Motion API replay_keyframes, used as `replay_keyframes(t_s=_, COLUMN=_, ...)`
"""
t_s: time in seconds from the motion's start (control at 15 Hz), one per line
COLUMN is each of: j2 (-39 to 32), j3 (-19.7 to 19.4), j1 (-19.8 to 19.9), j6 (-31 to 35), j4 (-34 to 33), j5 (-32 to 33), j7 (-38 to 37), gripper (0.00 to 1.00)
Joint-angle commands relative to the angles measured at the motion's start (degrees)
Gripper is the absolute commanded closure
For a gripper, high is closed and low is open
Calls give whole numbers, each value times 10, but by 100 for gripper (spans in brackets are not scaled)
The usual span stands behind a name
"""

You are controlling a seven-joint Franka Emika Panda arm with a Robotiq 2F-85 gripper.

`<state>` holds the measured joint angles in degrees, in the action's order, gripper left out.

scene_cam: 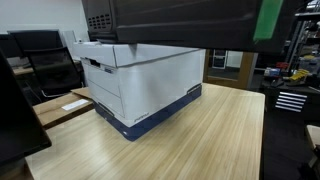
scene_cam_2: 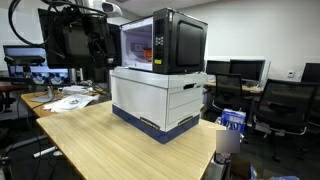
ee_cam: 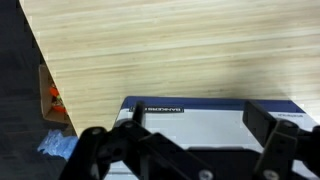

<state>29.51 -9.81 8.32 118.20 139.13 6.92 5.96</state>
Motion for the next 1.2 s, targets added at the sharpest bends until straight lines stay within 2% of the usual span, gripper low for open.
replay_keyframes(t_s=0.0, j2=-9, j3=25, j1=12, j6=-83, j4=-43, j5=20, j7=-35, gripper=0)
replay_keyframes(t_s=0.33, j2=11, j3=33, j1=-5, j6=-219, j4=-147, j5=-6, j7=-32, gripper=0)
replay_keyframes(t_s=0.47, j2=23, j3=34, j1=-11, j6=-253, j4=-182, j5=-9, j7=-28, gripper=0)
replay_keyframes(t_s=0.8, j2=62, j3=34, j1=-28, j6=-282, j4=-229, j5=-17, j7=-22, gripper=0)
replay_keyframes(t_s=1.13, j2=123, j3=42, j1=-53, j6=-270, j4=-234, j5=-25, j7=-7, gripper=0)
